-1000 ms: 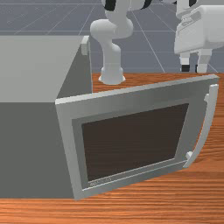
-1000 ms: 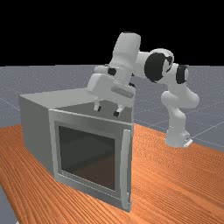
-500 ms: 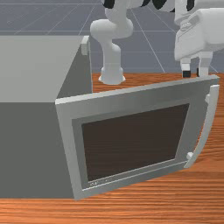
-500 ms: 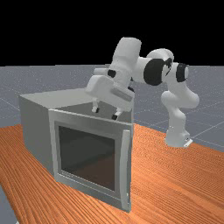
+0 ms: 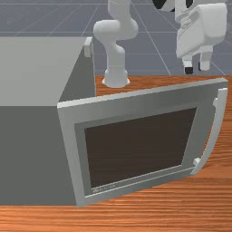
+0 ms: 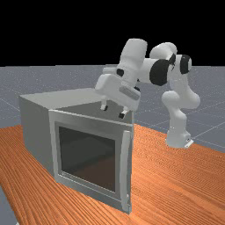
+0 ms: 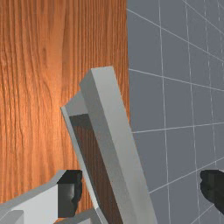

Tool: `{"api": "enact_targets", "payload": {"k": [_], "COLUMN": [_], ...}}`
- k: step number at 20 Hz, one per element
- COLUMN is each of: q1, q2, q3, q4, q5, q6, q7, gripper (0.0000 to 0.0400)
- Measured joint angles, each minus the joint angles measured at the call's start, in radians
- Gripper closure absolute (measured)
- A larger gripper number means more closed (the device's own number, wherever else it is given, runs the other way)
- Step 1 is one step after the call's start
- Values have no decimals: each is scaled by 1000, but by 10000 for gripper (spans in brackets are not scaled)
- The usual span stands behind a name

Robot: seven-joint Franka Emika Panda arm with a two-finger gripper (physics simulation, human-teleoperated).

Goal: Close the microwave

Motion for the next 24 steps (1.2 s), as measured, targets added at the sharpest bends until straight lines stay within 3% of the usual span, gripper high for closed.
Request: {"api": "enact_targets", "payload": {"k": [1, 2, 5, 8, 9, 13, 14, 16, 17, 20, 24], "q1": [-3, 28, 36, 26, 14, 11, 11, 9, 14, 4, -9], "q2": [-28, -27, -18, 29, 54, 95, 87, 162, 66, 103, 167], "q3": [5, -27, -37, -26, -11, -7, -9, -1, -17, -3, 13], "q4": [-43, -40, -79, -13, 32, 44, 6, 147, -64, -3, 71], "q5": [5, -57, -77, -50, -19, -10, -15, 2, -31, -9, 9], "q6": [16, 9, 52, 37, -21, -35, 6, -125, 104, 73, 128], "q7": [-12, 48, 63, 43, 25, 22, 27, 14, 43, 27, 16], "gripper": [0, 0, 0, 0, 0, 0, 0, 0, 0, 0, 0]}}
